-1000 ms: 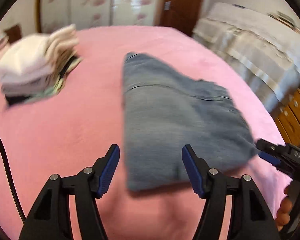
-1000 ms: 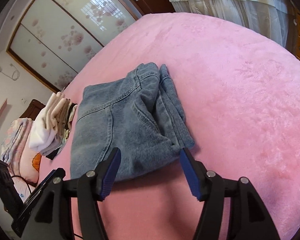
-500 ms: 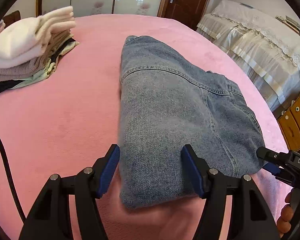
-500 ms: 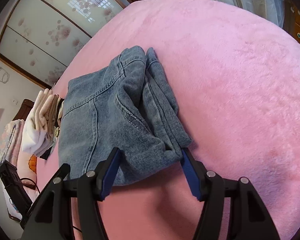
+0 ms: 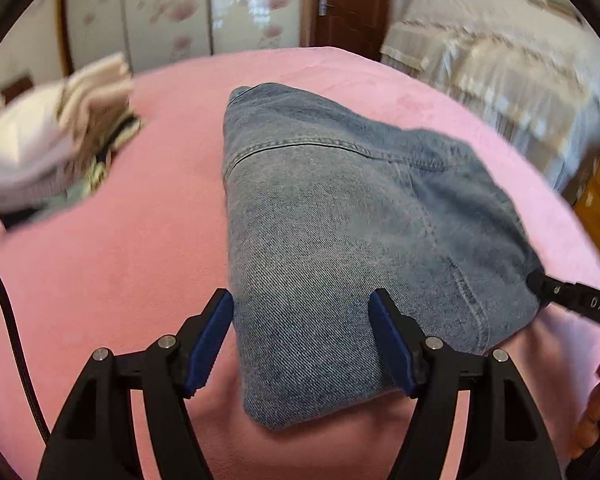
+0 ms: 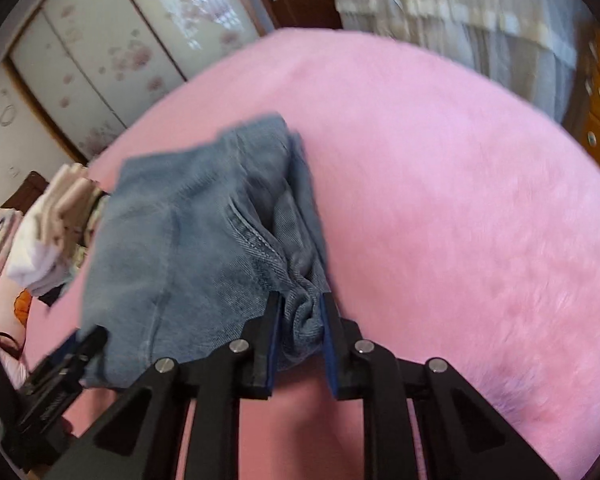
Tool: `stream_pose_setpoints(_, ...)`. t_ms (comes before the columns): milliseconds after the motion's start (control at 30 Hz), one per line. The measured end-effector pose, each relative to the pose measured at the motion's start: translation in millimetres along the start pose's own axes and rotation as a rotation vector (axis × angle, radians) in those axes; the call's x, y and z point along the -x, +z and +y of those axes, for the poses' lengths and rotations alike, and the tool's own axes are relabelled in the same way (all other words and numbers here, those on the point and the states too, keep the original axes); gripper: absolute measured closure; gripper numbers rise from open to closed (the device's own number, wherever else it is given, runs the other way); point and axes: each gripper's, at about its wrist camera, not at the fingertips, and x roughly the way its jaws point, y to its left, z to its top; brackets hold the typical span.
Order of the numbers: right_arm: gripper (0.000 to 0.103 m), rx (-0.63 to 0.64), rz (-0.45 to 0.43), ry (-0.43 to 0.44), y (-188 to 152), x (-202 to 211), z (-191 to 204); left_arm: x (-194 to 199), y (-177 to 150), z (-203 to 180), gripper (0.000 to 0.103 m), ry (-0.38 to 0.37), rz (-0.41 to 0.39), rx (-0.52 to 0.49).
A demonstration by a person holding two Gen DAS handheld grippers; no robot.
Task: Fold large clothes
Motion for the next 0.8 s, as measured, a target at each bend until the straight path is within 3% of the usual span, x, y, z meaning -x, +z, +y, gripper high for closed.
stream_pose_setpoints(67,0.082,0.019,-0.009,-0.007,-1,7,4,3,2,-3,0.035,0.004,0.007,-0.031)
stream_pose_setpoints(200,0.070,0.091,-0.048,-0.057,16,31,17,15,17,8,0.035,-0.066,0.060,-0.014)
stream_pose_setpoints(400,0.070,0.220,-0.118,0.041,50,45,61,37,64,28,0.034,-0.108,0.013,-0.009)
stream_pose_setpoints(700,0.070,0.322,-0.047,0.144,106,-50,138,-28,141,44,0.034,-0.148,0.012,0.135)
stream_pose_setpoints(800,0.070,0.336,-0.005,0.123,118,-86,145,-65,154,45,0.034,-0.174,0.054,0.200)
